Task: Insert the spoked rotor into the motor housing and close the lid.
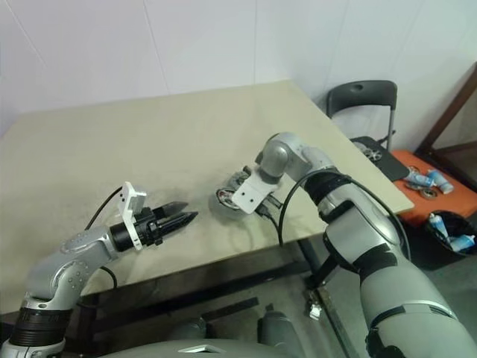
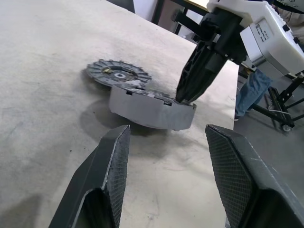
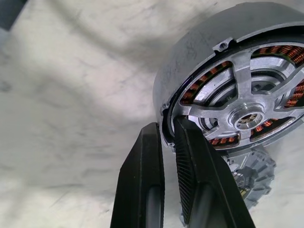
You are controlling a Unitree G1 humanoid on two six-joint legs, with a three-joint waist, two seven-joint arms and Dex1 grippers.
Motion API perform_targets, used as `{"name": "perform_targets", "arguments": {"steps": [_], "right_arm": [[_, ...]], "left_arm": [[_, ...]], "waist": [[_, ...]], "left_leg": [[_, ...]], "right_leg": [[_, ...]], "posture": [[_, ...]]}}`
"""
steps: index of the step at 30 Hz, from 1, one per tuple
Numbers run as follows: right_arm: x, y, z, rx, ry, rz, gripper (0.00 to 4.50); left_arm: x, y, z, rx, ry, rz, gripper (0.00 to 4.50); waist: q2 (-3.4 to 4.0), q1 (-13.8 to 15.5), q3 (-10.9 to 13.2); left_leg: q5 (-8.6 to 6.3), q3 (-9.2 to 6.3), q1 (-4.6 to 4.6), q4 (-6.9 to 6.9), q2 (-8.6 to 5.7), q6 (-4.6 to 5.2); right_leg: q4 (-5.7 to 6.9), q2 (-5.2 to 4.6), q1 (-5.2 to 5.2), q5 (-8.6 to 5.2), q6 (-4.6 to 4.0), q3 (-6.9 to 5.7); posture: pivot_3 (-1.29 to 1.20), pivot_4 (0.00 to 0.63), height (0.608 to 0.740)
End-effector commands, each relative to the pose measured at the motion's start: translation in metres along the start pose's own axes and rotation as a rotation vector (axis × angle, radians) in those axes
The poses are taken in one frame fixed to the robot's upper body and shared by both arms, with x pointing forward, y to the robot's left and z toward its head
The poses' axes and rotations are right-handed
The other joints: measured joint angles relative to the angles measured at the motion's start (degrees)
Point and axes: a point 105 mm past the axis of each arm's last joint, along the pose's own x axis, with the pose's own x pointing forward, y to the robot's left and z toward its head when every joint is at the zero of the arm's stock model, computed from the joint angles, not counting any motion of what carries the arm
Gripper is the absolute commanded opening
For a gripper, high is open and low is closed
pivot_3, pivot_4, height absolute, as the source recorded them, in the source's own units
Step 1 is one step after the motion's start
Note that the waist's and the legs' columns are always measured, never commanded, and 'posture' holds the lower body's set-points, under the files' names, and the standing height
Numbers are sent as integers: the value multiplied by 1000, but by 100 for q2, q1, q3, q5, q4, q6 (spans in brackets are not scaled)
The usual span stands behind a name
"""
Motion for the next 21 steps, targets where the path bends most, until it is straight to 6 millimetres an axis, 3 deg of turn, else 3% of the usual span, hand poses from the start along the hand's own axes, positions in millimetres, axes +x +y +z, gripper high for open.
{"name": "perform_targets", "arguments": {"steps": [1, 9, 19, 21], "right_arm": [[-2, -13, 4, 99, -36, -47, 85], [13, -48, 15, 410, -117, -130, 85], [20, -58, 23, 409, -145, -160, 85], [20, -58, 23, 394, -145, -163, 820]], "left_arm": [[3, -4, 6, 31, -27, -23, 2701], [0, -7, 1, 28, -28, -14, 2701], [-1, -10, -3, 20, -28, 1, 2701], [-2, -9, -3, 19, -27, 1, 2701]], "waist": [[0, 13, 0], [-11, -164, -8], [-8, -169, -5], [-9, -177, -4]], "left_leg": [[0, 0, 0, -1, 0, 0], [1, -7, 22, 0, 6, -8], [-7, -62, 88, -11, 2, -22], [-1, -62, 102, -13, -1, -11]], "right_leg": [[0, 0, -1, 0, 0, 0], [8, 3, 6, 15, -23, 4], [9, 20, 9, 40, -61, -34], [8, 22, 11, 40, -60, -34]], "posture": [[0, 0, 740], [0, 0, 740], [0, 0, 740], [0, 0, 740]]}}
